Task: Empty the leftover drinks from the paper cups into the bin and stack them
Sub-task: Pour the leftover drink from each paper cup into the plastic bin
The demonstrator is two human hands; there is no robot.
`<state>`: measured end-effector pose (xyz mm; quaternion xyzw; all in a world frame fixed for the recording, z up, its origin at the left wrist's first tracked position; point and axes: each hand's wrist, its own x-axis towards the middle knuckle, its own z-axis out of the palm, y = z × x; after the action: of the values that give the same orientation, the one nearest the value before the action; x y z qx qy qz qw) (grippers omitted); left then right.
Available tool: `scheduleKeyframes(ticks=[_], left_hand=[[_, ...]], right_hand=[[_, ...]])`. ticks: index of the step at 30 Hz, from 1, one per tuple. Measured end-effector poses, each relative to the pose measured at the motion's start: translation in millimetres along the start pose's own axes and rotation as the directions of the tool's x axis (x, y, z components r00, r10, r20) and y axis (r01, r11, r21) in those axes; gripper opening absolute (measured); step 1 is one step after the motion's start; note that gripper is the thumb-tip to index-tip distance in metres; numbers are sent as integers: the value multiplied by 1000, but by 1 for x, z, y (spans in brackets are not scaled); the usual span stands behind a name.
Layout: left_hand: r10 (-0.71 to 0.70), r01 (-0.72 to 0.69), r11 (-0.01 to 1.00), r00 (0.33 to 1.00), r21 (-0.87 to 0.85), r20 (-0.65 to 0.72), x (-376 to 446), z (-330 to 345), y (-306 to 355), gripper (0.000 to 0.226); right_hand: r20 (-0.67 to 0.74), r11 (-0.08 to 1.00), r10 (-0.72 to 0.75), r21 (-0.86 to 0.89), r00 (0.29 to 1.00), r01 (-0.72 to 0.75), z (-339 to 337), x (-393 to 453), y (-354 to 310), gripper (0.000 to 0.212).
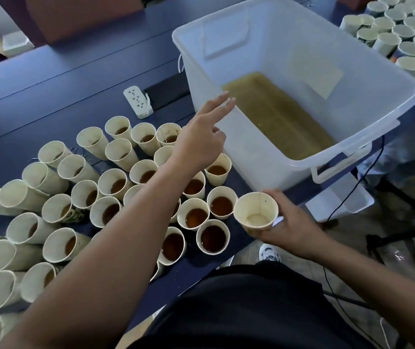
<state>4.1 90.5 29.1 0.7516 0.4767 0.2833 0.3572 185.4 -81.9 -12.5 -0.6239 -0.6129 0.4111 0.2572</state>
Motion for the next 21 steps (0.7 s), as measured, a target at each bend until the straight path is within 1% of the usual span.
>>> scheduleKeyframes(ticks=[2,3,7,12,16,19,21], left_hand=[[1,-1,1000,1000,-2,-9,0,1,-1,71],[5,-6,1000,1000,-5,-14,0,1,-2,71],[16,-16,1000,1000,-8,-19,-1,2,-5,73],[27,-27,999,1000,-19,-15,0,3,-6,75],[36,-37,998,999,-41,-19,-1,6,-10,78],[53,-53,998,998,-39,-20,0,6,-11,79],[83,-83,996,997,-40,-8,1,4,-11,78]], right_hand=[[-101,995,-17,-97,995,8,13,4,29,65],[-149,994,-30,-104,988,14,18,6,42,67],[-255,998,-56,-25,965,52,34,15,75,67],[-265,999,-5,48,964,18,45,29,78,67],[-267,996,72,70,961,-55,54,36,82,65],[-221,988,148,69,964,-136,55,40,84,66],[-168,983,186,33,968,-183,51,42,85,68]])
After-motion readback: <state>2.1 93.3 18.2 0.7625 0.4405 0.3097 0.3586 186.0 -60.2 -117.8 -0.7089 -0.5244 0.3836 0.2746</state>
